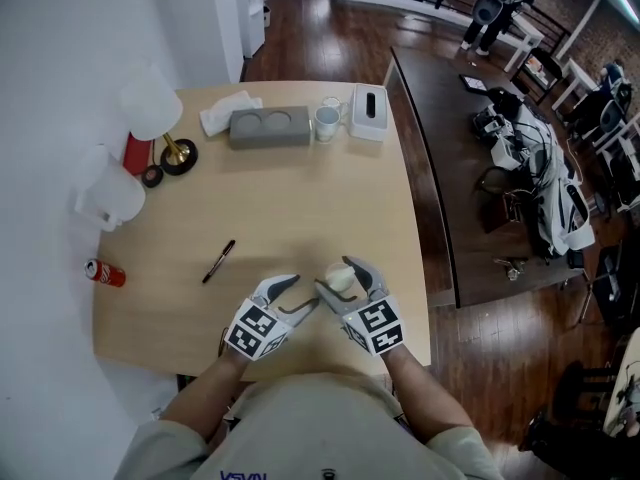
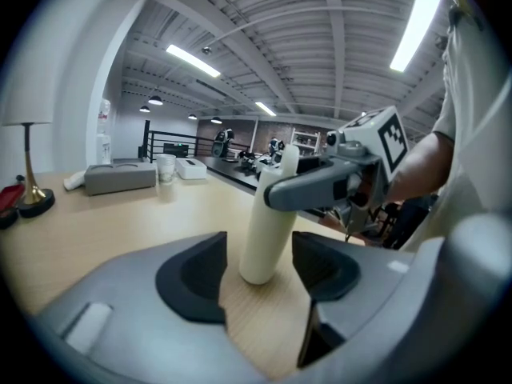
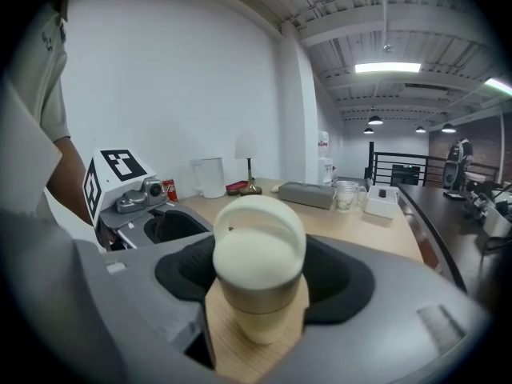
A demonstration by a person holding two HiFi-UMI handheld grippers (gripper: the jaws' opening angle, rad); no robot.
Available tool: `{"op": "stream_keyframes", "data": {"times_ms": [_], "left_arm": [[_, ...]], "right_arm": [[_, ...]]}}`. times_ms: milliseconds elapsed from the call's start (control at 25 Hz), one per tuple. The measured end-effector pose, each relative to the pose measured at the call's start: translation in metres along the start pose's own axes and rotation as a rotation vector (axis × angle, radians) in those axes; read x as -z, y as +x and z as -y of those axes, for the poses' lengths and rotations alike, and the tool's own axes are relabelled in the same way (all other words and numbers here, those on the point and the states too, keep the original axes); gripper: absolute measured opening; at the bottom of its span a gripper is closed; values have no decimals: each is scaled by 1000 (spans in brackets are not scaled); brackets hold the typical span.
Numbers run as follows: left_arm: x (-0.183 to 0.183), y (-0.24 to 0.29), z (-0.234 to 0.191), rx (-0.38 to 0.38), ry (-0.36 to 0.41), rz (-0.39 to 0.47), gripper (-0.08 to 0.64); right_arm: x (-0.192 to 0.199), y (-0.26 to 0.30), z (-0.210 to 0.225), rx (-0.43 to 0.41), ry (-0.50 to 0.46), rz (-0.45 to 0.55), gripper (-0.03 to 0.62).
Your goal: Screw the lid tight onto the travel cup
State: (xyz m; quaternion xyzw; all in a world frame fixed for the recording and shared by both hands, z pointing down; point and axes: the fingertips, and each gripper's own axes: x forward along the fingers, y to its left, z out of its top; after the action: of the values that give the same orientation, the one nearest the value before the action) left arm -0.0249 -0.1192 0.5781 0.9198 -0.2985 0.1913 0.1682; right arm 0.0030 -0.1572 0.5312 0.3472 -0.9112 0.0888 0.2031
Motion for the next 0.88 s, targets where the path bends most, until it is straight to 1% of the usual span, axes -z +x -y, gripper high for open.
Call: {"op": "stream_keyframes", "data": {"times_ms": [120,240,280,360,440,520,560,640,720,800,880], "left_arm": [[-4,-11,-3,-9,-16,34,261],[-13,-30,-1,-21,-18,75,245],[-15,-37,0,-34,-21,90,228],[-17,-55,0,-69,-38,122,171],[-17,-73,0,-99,-68,156,116],[-19,-87,3,-110,-100,191,53],[-20,-93,5,-105,-113,206,32],[-22,-100,13,-71,-124,216,17],[-21,-102,27,-28,-110,201,12],[-21,-102,40,0,-86,192,6],[-26,-106,52,13,-71,208,6]], "right_arm": [[-4,-8,2,39,16,12,295],[-15,-29,4,90,44,49,295],[-18,-40,4,115,56,65,295],[-21,-64,2,170,87,94,295],[-21,-87,-3,224,123,113,295],[-21,-106,-10,273,158,124,295],[-21,-114,-15,297,173,129,295],[-23,-126,-26,348,189,137,295],[-24,-138,-39,389,195,144,293],[-26,-147,-51,407,207,159,293],[-28,-153,-61,412,222,179,270]]}}
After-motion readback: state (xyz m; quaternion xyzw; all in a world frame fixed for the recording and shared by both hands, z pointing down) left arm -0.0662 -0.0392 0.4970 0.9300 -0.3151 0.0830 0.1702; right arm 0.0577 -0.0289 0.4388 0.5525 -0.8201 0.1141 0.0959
